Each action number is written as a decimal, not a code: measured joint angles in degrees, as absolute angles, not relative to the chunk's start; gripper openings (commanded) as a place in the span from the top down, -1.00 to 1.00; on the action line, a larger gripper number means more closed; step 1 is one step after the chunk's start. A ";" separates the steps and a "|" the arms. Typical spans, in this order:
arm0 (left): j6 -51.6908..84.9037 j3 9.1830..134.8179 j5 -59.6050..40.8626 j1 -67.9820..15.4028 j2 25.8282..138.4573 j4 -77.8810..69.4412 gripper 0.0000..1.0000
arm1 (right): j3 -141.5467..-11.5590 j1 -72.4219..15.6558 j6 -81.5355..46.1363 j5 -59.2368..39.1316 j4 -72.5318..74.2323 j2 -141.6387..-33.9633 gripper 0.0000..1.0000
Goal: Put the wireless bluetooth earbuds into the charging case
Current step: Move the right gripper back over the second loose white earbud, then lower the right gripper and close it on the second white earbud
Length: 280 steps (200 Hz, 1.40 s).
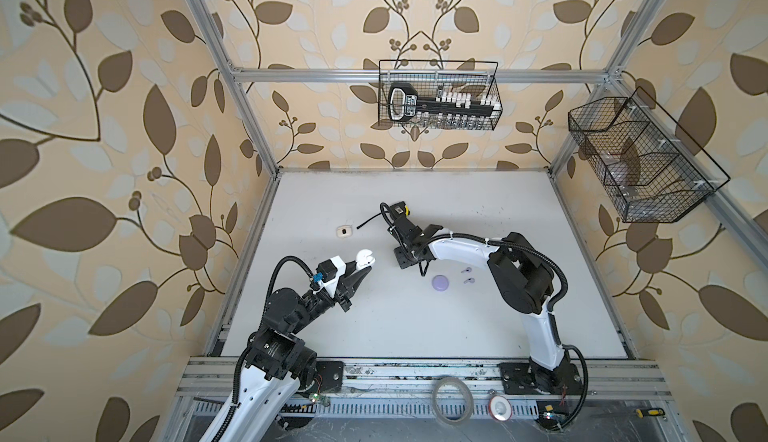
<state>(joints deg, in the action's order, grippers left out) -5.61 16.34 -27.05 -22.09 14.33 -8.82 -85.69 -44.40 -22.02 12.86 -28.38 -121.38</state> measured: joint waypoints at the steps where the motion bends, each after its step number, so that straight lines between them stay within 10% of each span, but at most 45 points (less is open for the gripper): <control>1: -5.61 16.34 -27.05 -22.09 14.33 -8.82 1.00 | -85.67 -44.31 -22.00 12.86 -28.34 -121.36 -0.12; 280: -5.34 16.34 -28.14 -22.09 13.67 -9.19 1.00 | -88.68 -40.21 -22.11 14.72 -33.71 -116.46 -0.10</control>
